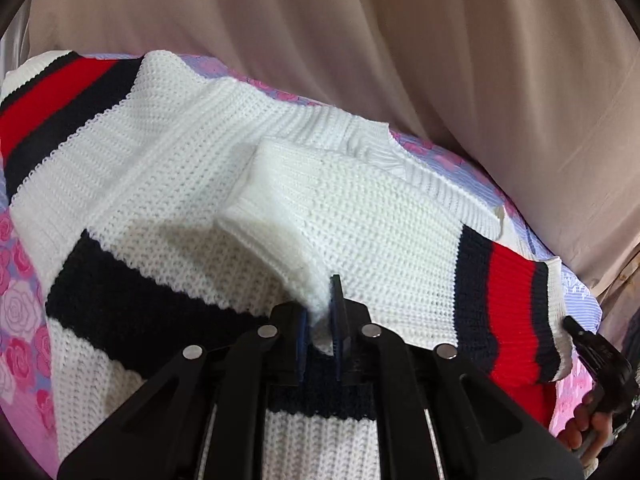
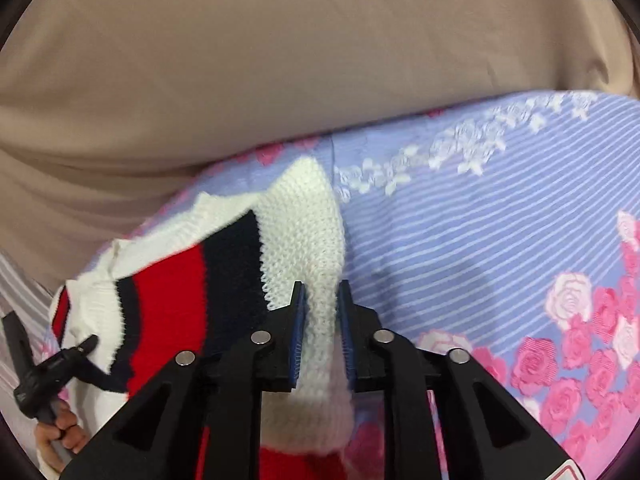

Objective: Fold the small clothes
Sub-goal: 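Fold the sleeve across the sweater body with the right gripper and release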

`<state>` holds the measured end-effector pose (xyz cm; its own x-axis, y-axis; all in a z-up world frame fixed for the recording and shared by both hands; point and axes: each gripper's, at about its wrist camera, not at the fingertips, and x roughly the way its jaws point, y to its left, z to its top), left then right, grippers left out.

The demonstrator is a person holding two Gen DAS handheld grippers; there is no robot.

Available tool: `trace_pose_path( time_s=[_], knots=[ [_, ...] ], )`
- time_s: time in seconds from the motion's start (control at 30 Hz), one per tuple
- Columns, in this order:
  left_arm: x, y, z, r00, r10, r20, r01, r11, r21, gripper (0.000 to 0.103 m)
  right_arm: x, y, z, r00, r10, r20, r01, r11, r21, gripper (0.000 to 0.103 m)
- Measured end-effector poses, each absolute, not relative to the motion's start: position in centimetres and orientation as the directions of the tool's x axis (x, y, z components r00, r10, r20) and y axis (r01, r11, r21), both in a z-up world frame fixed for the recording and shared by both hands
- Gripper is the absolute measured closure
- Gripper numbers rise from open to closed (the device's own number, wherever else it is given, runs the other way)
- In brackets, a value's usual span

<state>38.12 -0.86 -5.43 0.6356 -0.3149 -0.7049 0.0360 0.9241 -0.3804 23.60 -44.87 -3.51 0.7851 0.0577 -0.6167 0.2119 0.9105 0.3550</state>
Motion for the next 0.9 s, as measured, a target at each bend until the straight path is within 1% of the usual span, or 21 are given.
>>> trace_pose_path(
  time_s=[0.03,0.07,0.1,0.13,0.17,0.2,0.23,0.33,0.37,0.4,0.43,0.47,0.5,0.53,0.6,0.67,0.7,0.73,0.77,0.83,0.9],
  knots=[
    [38.1,-0.6,-5.5,0.635,-0.322,-0.703,0.037,0.921,-0.389,0.092,22.3,-44.4,-3.2,0.792,0.04,-0.61,0.207,0.921,0.329,0.068],
    [38.2,-0.6,-5.6,0.634,-0.333,-0.698,0.039,0.915,-0.401,0.092,21.6,-44.0,-3.2,0.792,0.039,-0.609,0.198,0.927,0.318,0.044],
    [38.3,-0.5,-5.8,0.636,-0.339,-0.693,0.042,0.912,-0.408,0.092,21.0,-43.4,-3.6,0.783,0.05,-0.62,0.184,0.934,0.308,0.035],
    [38.3,-0.8,-5.9,0.64,-0.337,-0.691,0.046,0.914,-0.403,0.092,21.1,-42.9,-4.3,0.764,0.065,-0.642,0.168,0.941,0.295,0.032],
    [38.1,-1.0,-5.9,0.645,-0.33,-0.689,0.047,0.917,-0.396,0.092,21.3,-42.3,-5.1,0.738,0.074,-0.671,0.147,0.952,0.267,0.039],
    [37.9,-0.8,-6.0,0.648,-0.323,-0.689,0.046,0.921,-0.387,0.092,21.6,-41.6,-5.8,0.721,0.075,-0.689,0.123,0.965,0.233,0.051],
    [37.9,-1.2,-6.0,0.652,-0.311,-0.692,0.047,0.927,-0.373,0.092,21.9,-41.2,-5.8,0.708,0.061,-0.704,0.114,0.973,0.199,0.08],
    [36.3,0.6,-4.8,0.645,-0.317,-0.696,0.059,0.928,-0.369,0.092,20.0,-42.7,-3.3,0.77,0.084,-0.632,0.123,0.953,0.275,0.084],
    [36.2,0.7,-4.7,0.639,-0.321,-0.699,0.063,0.927,-0.369,0.092,20.1,-43.0,-3.4,0.786,0.086,-0.613,0.126,0.947,0.295,0.084],
    [36.1,0.8,-4.9,0.633,-0.326,-0.702,0.066,0.926,-0.371,0.092,19.9,-43.7,-3.7,0.785,0.092,-0.613,0.13,0.942,0.308,0.084],
    [36.0,1.0,-5.1,0.632,-0.331,-0.701,0.071,0.925,-0.372,0.092,20.7,-44.2,-5.4,0.745,0.088,-0.661,0.148,0.944,0.293,0.084],
    [35.9,0.7,-5.2,0.641,-0.321,-0.697,0.081,0.931,-0.355,0.091,21.8,-44.3,-7.2,0.699,0.086,-0.71,0.164,0.947,0.276,0.081],
    [35.8,0.6,-5.1,0.647,-0.309,-0.697,0.083,0.937,-0.338,0.091,21.7,-44.4,-7.7,0.72,0.097,-0.687,0.149,0.945,0.29,0.081],
    [35.9,0.1,-5.0,0.651,-0.292,-0.701,0.08,0.944,-0.32,0.09,21.7,-44.4,-7.3,0.707,0.107,-0.699,0.145,0.946,0.291,0.079],
    [35.9,-0.6,-4.7,0.651,-0.276,-0.707,0.085,0.952,-0.293,0.09,21.0,-44.4,-5.3,0.731,0.11,-0.673,0.135,0.944,0.301,0.077],
    [36.0,-0.6,-4.7,0.645,-0.287,-0.708,0.088,0.949,-0.304,0.09,20.6,-44.6,-2.2,0.788,0.064,-0.613,0.139,0.95,0.279,0.07],
    [36.1,-0.6,-4.8,0.645,-0.294,-0.706,0.087,0.945,-0.314,0.09,21.1,-44.7,-0.8,0.808,0.035,-0.589,0.147,0.955,0.259,0.064],
    [36.1,-0.5,-4.9,0.647,-0.3,-0.701,0.083,0.942,-0.326,0.09,22.5,-44.9,0.5,0.824,0.014,-0.567,0.151,0.958,0.244,0.046],
    [36.0,-0.3,-4.9,0.651,-0.299,-0.697,0.081,0.941,-0.329,0.09,23.9,-45.1,1.2,0.826,0.006,-0.564,0.156,0.959,0.238,0.039],
    [35.9,-0.3,-4.9,0.662,-0.287,-0.693,0.078,0.945,-0.317,0.089,28.4,-45.5,1.0,0.791,0.021,-0.611,0.153,0.961,0.232,0.039],
    [35.3,-0.4,-5.0,0.672,-0.276,-0.687,0.081,0.95,-0.302,0.089,33.2,-45.2,-0.8,0.734,0.046,-0.677,0.155,0.96,0.234,0.039]
  ],
)
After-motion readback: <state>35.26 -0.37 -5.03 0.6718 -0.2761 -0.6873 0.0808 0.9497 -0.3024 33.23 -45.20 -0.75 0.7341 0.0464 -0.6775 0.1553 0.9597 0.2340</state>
